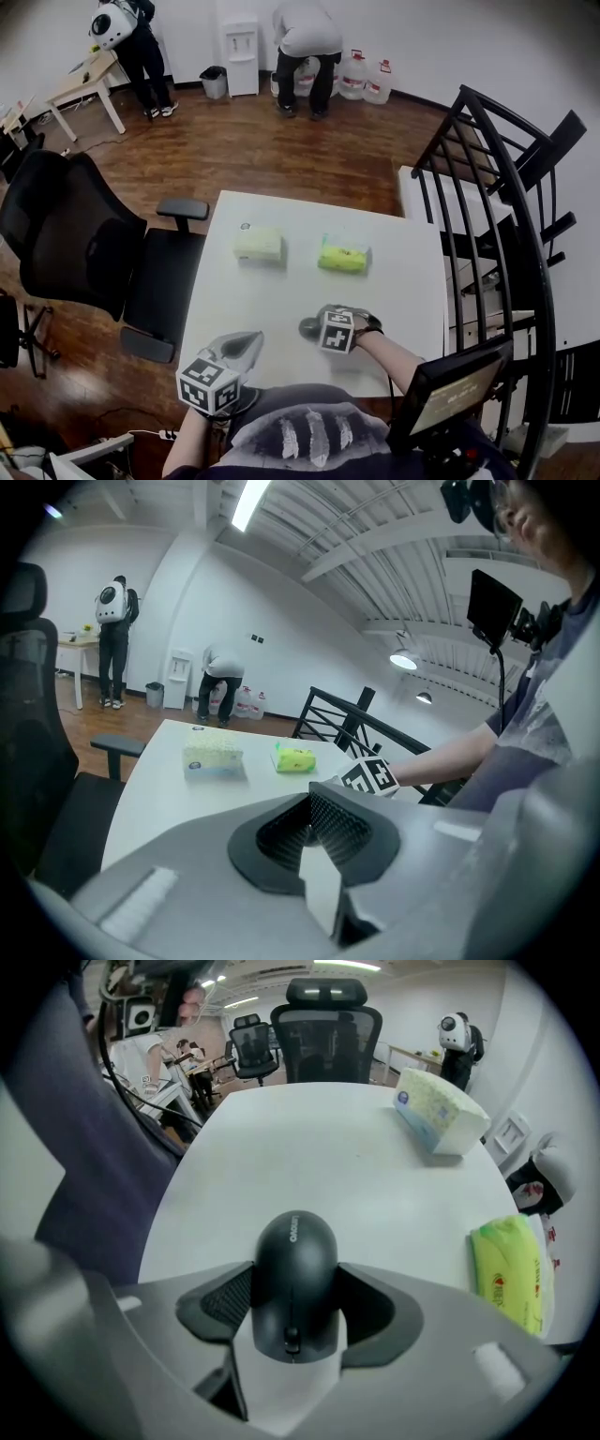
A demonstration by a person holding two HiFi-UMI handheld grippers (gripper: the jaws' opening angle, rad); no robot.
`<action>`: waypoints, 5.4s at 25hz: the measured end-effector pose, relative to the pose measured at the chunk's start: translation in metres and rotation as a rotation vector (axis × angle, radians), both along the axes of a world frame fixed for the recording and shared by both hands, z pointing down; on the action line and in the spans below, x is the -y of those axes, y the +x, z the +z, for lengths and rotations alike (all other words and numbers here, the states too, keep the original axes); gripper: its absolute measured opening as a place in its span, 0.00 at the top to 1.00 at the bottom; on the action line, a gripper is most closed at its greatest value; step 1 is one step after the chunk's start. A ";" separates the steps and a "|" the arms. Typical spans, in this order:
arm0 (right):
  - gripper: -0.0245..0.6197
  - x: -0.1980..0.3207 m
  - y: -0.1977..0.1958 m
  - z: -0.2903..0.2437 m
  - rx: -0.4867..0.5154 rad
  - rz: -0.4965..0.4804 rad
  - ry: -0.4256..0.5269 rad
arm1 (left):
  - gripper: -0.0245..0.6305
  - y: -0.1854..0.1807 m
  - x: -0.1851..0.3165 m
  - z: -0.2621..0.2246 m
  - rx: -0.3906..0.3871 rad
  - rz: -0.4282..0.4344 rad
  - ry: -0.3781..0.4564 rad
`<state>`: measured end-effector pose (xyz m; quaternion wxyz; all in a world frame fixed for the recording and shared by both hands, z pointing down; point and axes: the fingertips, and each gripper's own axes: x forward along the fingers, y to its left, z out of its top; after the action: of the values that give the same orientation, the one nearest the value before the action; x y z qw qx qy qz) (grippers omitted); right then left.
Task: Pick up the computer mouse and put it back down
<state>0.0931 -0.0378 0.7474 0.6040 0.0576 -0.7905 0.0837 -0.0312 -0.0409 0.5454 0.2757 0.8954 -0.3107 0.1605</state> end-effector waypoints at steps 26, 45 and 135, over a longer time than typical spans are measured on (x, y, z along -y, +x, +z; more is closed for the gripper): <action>0.52 0.020 0.009 -0.140 0.204 0.014 0.200 | 0.94 0.005 0.002 -0.004 0.007 0.027 0.019; 0.52 0.017 0.007 -0.294 0.287 -0.103 0.384 | 0.94 0.003 0.003 0.000 0.004 0.039 0.017; 0.52 0.045 -0.014 -0.271 0.250 -0.254 0.252 | 0.94 -0.016 0.025 -0.028 -0.020 -0.042 0.080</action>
<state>0.0796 -0.0832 0.4768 0.4950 0.0216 -0.8644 -0.0860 -0.0472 -0.0663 0.5174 0.2462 0.9005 -0.3328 0.1335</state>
